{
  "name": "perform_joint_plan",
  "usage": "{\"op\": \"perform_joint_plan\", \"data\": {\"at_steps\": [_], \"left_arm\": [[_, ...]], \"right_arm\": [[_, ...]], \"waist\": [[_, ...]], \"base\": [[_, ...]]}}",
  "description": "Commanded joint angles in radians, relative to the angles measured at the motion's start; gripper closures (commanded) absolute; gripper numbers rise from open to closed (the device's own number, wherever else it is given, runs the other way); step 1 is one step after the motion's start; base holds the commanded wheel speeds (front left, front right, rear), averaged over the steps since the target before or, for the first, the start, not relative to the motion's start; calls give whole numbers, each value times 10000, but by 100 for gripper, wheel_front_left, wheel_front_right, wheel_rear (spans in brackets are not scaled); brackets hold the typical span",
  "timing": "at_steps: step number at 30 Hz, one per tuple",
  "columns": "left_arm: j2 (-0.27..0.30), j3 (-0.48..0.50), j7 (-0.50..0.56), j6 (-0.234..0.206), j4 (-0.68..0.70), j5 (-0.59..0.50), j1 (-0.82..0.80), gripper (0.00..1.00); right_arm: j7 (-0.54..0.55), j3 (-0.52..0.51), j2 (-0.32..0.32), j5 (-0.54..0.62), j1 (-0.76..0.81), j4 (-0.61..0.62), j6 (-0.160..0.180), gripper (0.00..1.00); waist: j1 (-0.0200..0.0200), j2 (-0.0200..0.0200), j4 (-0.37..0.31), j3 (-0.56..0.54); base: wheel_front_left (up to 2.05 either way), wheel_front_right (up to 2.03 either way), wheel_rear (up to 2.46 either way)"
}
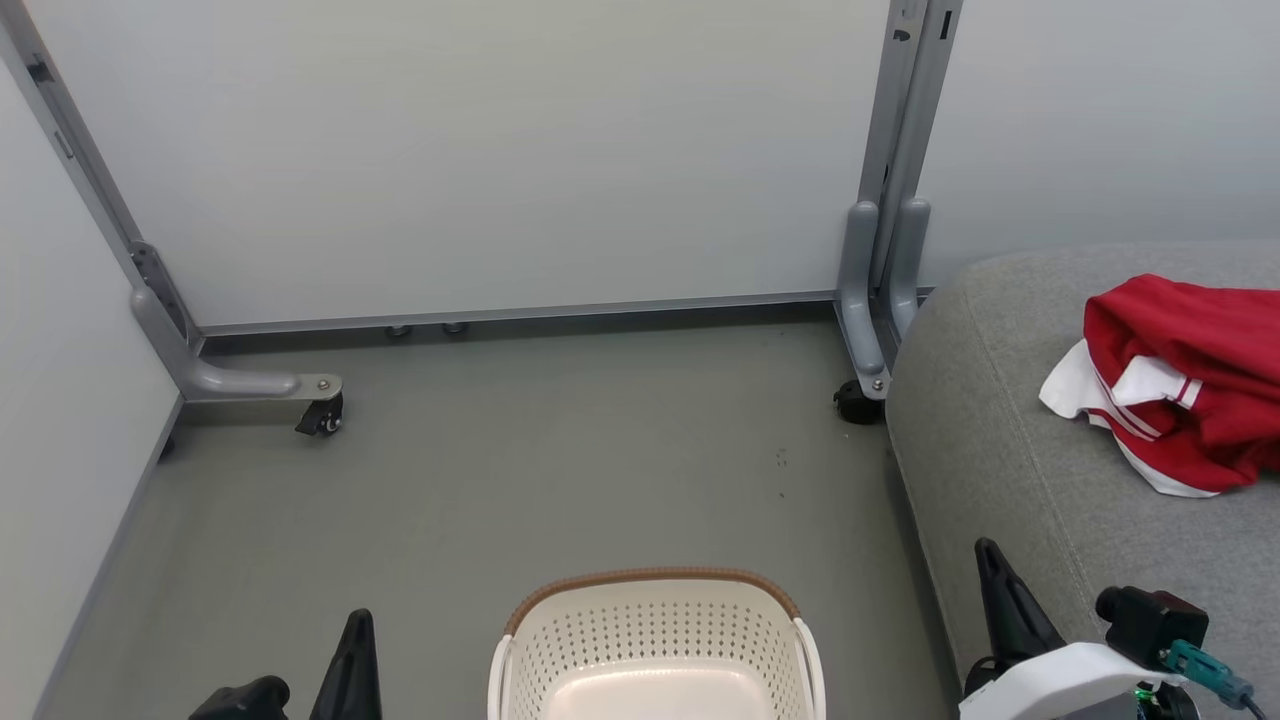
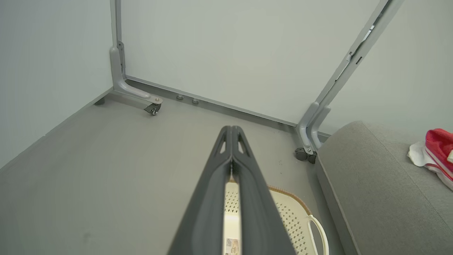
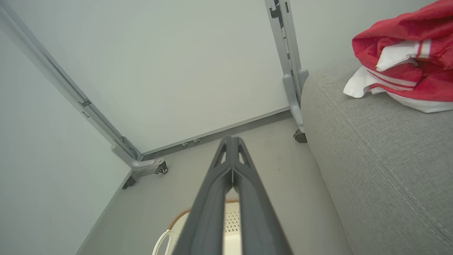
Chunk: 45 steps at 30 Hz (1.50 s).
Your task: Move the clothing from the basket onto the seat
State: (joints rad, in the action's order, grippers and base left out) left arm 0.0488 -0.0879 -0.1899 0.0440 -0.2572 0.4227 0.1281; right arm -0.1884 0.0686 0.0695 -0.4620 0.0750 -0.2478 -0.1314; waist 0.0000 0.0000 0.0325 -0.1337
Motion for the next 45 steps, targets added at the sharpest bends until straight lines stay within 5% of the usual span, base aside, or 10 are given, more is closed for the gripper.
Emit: {"op": "perform_joint_plan", "data": {"at_steps": [1, 45], "left_arm": [[10, 129, 94, 52, 176, 425, -405, 100], [19, 1185, 1728, 523, 173, 6791, -1564, 100]], "right_arm": [[94, -108, -11, -429, -331, 147, 2, 100], [1723, -1075, -104, -6566, -1209, 106, 4, 100]], "waist": [[0, 0, -5, 20], [0, 0, -142, 598]], "base": [[0, 0, 0], [0, 0, 0]]}}
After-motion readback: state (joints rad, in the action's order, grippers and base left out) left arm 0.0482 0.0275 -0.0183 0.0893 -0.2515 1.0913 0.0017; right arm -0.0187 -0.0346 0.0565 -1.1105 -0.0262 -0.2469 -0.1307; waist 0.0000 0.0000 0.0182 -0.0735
